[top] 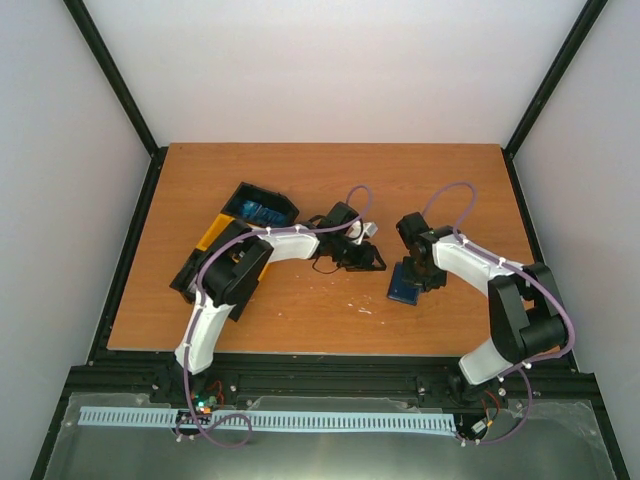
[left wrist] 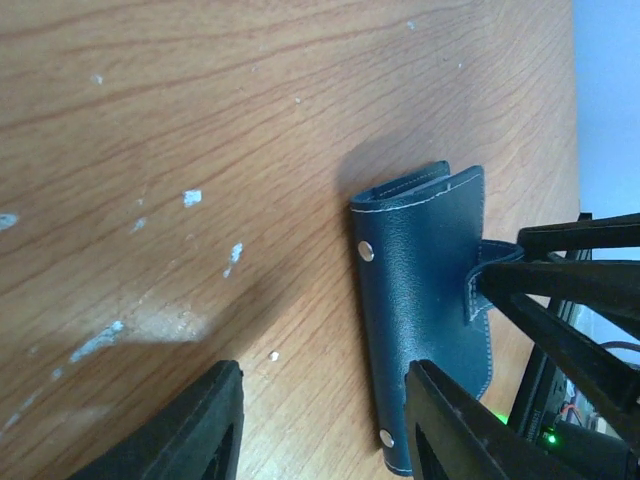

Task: Put the credit cards into the card holder
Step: Close the card holder at the center of the board.

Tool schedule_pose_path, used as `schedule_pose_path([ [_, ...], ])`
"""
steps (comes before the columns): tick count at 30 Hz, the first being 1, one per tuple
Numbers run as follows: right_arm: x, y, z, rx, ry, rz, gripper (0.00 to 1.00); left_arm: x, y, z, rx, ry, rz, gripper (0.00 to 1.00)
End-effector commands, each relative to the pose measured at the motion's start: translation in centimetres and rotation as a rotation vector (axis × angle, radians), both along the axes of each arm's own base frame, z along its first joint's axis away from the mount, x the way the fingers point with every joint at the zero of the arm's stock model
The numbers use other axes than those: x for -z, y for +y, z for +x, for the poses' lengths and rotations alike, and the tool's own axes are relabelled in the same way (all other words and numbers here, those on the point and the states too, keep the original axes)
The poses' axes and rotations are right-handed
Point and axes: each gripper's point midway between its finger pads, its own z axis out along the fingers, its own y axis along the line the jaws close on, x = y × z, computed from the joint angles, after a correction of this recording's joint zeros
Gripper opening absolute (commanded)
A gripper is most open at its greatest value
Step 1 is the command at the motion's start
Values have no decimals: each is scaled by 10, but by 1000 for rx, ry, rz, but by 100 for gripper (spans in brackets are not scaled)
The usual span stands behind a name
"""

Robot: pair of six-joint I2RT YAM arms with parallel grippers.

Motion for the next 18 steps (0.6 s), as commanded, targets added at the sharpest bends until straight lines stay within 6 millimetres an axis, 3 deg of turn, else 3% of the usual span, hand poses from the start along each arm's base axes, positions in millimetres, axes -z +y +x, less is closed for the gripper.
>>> schedule_pose_path([
  [1, 14, 1, -3, -3, 21, 16, 32, -1, -11, -4, 23, 28, -16, 46],
  [6, 22, -5, -5, 4, 38, -15, 33, 3, -20, -8, 45, 45, -24, 47],
  [18, 46, -1, -16, 3, 86, 26, 32, 23, -34, -44, 137, 214, -46, 48],
])
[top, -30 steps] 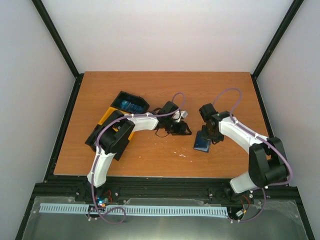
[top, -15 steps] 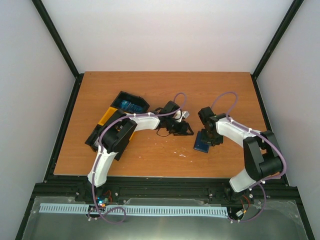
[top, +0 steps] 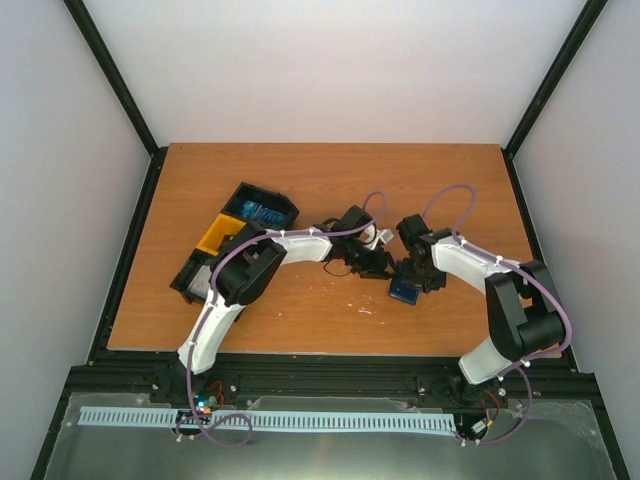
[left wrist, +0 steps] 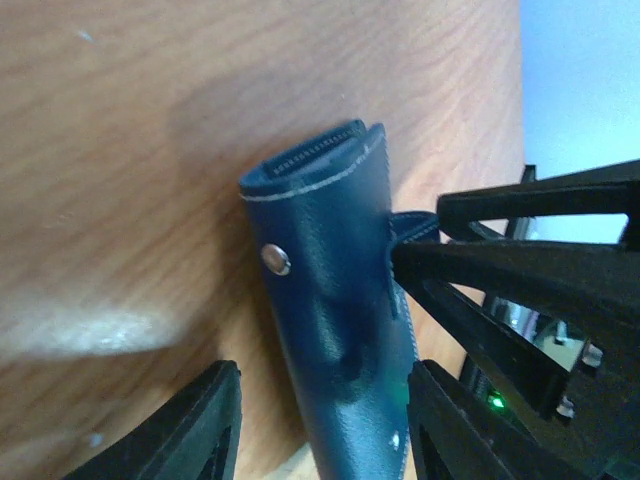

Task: Put the credit cards into the card holder
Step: Close the card holder at the center of the board, then turn over the card holder at the center of the board.

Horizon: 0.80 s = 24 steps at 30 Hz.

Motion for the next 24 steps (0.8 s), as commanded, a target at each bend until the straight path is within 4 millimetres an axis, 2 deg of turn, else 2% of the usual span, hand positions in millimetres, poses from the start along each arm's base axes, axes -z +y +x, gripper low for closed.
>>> schedule_pose_path([
  [1, 33, 0, -17, 4, 83, 32, 32, 24, 1, -27, 46, 162, 18, 48],
  [3, 33, 2, -16, 5, 81, 46, 32, 25, 0, -33, 62, 203, 8, 47],
  [6, 35, 5, -16, 2, 81, 67, 32, 16, -6, -34, 86, 219, -48, 46],
  [11, 33, 14, -16, -5, 69, 124, 32, 15, -11, -30, 79, 232, -53, 40],
  [13, 31, 16, -15, -5, 60, 143, 32, 17, -13, -27, 70, 230, -48, 34],
  [16, 24, 17, -12, -2, 33, 155, 32, 12, -15, -20, 60, 190, -52, 15],
  [19, 9, 14, -7, 15, -17, 159, 33, -5, -16, -9, 49, 85, -61, 1],
  [24, -56, 14, 8, 44, -185, 226, 43, -54, -8, 9, 64, -195, -81, 1],
])
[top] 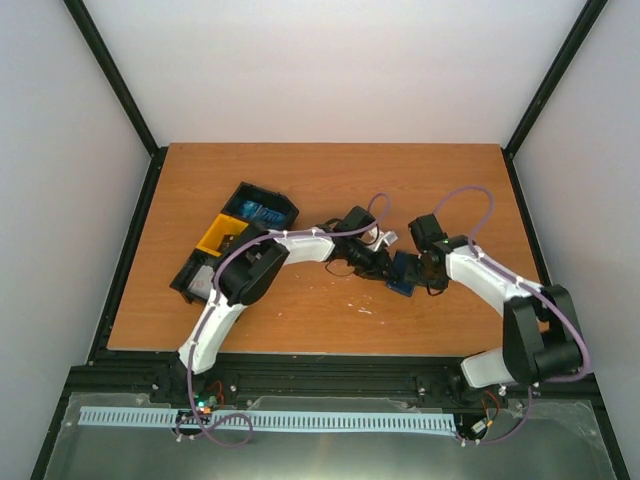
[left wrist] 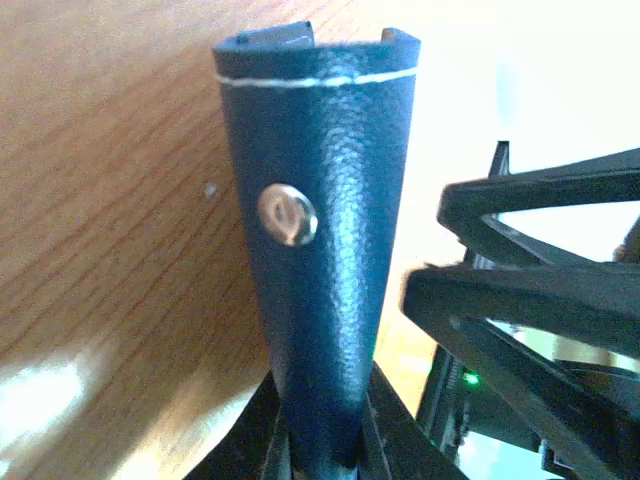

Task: Put the credit cards into the card holder
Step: Turn over the card holder at the center of the board.

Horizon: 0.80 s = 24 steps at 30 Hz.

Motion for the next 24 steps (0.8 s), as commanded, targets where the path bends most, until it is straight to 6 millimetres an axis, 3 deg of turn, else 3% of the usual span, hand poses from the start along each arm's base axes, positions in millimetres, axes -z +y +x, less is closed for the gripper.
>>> schedule_pose_path([
  [1, -59, 6, 5, 30, -127, 105, 48, -63, 4, 27, -15, -357, -29, 1],
  [4, -111, 9, 9, 63, -237, 205, 57, -92, 18, 44, -46, -576, 8, 1],
  [9, -184, 13, 9, 136, -348, 402, 65, -161, 47, 71, -127, -991, 38, 1],
  [14, -236, 56, 14, 162, -352, 762, 66, -229, 68, 80, -148, -1407, 6, 1],
  [16, -262, 72, 18, 164, -385, 936, 69, -247, 75, 88, -132, -1562, 51, 1],
  [20, -324, 81, 27, 147, -503, 1107, 74, -274, 92, 100, -139, -1828, 155, 1],
  [24, -357, 82, 28, 158, -546, 1183, 74, -295, 104, 104, -134, -2052, 230, 1],
])
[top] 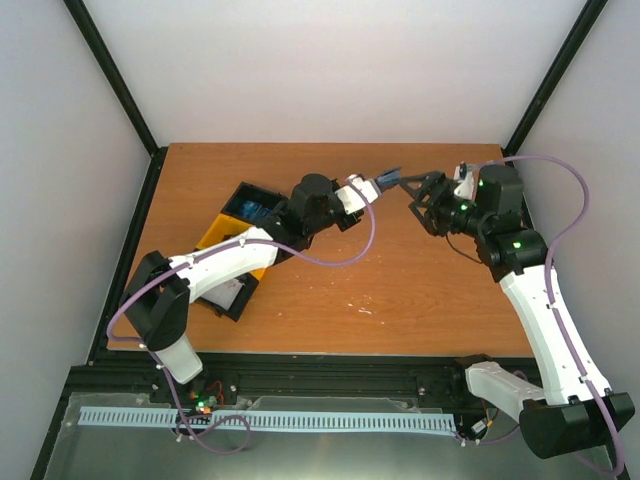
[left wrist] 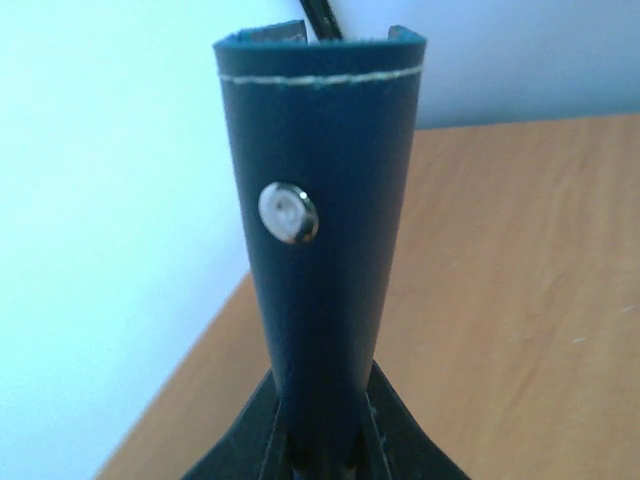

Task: Put the credit cards into the card holder
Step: Turn over the card holder at the center of the board.

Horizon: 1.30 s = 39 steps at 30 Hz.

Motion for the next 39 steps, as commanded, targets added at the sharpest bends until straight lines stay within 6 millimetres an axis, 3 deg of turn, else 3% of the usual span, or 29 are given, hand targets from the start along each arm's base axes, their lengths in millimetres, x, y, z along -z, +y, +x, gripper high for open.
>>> schedule_pose_path([
  [1, -69, 8, -2, -5, -112, 209, 74, -64, 20, 14, -88, -419, 69, 1],
  [3, -71, 8, -1, 12, -89, 265, 74, -80, 23, 14, -107, -496, 62, 1],
  [9, -51, 10, 11, 55, 61, 306, 78, -112, 26, 7, -108, -664, 67, 1],
  [16, -76, 18, 31, 24, -19, 371, 76, -108, 23, 4, -97, -780, 163, 1],
  [25, -62, 19, 46, 41, 15, 347, 73, -101, 18, 1, -79, -799, 184, 1],
  [36, -54, 39, 53, -53, 47, 367, 41, -105, 20, -7, -59, -814, 183, 1],
  [39, -54, 43, 53, -66, 40, 372, 19, -108, 23, -7, -71, -805, 168, 1],
])
